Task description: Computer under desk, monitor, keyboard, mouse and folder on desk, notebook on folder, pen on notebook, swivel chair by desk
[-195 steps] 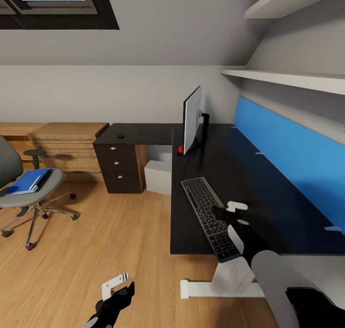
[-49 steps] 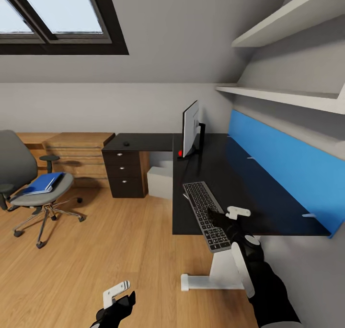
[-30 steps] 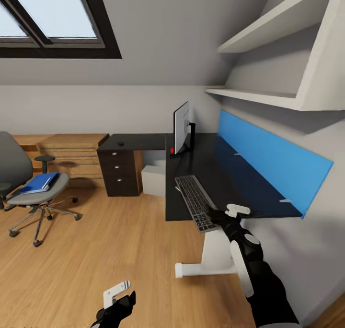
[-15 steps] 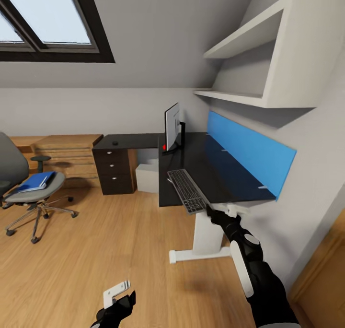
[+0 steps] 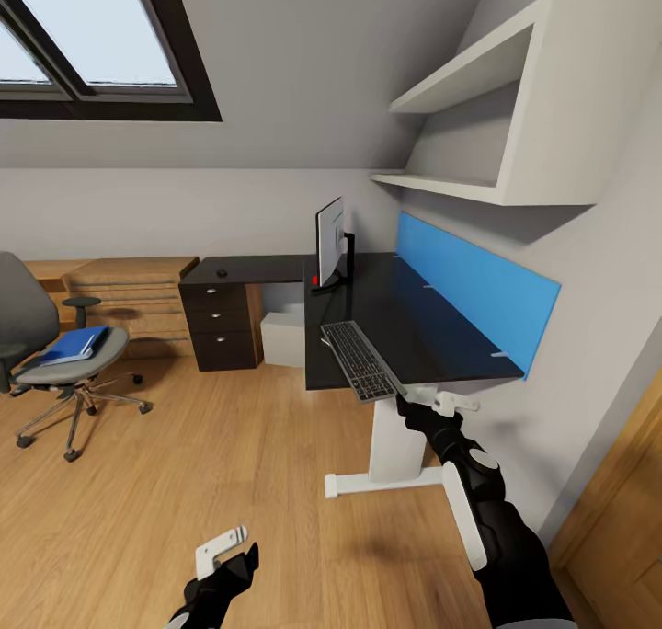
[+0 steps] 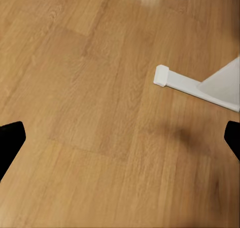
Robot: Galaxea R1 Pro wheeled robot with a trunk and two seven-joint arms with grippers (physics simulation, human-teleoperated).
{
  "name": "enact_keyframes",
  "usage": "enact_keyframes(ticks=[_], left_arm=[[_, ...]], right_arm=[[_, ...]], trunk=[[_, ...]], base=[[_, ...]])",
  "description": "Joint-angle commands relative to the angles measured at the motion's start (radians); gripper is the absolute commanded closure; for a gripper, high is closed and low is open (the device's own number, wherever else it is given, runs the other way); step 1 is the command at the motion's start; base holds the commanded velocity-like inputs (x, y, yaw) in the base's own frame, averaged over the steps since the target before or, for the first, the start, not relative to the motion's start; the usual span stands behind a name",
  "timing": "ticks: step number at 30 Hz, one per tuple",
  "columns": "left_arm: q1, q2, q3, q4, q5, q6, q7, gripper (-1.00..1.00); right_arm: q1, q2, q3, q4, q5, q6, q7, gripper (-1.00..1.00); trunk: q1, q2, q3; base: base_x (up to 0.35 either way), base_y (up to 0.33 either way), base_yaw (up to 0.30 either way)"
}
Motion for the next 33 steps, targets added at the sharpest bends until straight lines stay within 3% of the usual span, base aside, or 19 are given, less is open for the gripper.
enact_keyframes(ticks=[1,11,18,29,32,33], left_arm=[[0.000,0.000,0.000,-0.007,0.009,-0.002,0.010,-1.00],[0.000,0.000,0.000,-0.008,0.009,-0.003,0.010,-1.00],[0.000,0.000,-0.001,-0.007,0.009,-0.003,0.010,-1.00],[0.000,-0.001,-0.001,-0.004,0.009,-0.003,0.011,-1.00],[0.000,-0.001,-0.001,-0.004,0.009,-0.003,0.012,-1.00],[0.000,-0.001,-0.001,-0.003,0.009,-0.003,0.012,-1.00]], right_arm=[[-0.001,-0.001,-0.002,0.001,-0.009,0.004,-0.006,-1.00],[-0.001,0.000,-0.005,0.018,-0.007,0.002,-0.008,-1.00],[-0.001,0.000,-0.006,0.109,-0.009,-0.008,-0.008,-1.00],[-0.004,0.000,-0.006,0.225,-0.008,-0.110,-0.009,-1.00],[-0.008,0.000,-0.006,0.284,-0.008,-0.145,-0.010,-1.00],[-0.015,0.000,-0.006,0.352,-0.007,-0.179,-0.010,-1.00]], trunk=[[0.004,-0.008,-0.004],[0.042,-0.078,-0.036],[0.069,-0.127,-0.058],[0.111,-0.204,-0.092],[0.123,-0.225,-0.101],[0.126,-0.232,-0.105]], base=[[0.000,0.000,0.000],[0.000,0.000,0.000],[0.000,0.000,0.000],[0.000,0.000,0.000],[0.000,0.000,0.000],[0.000,0.000,0.000]])
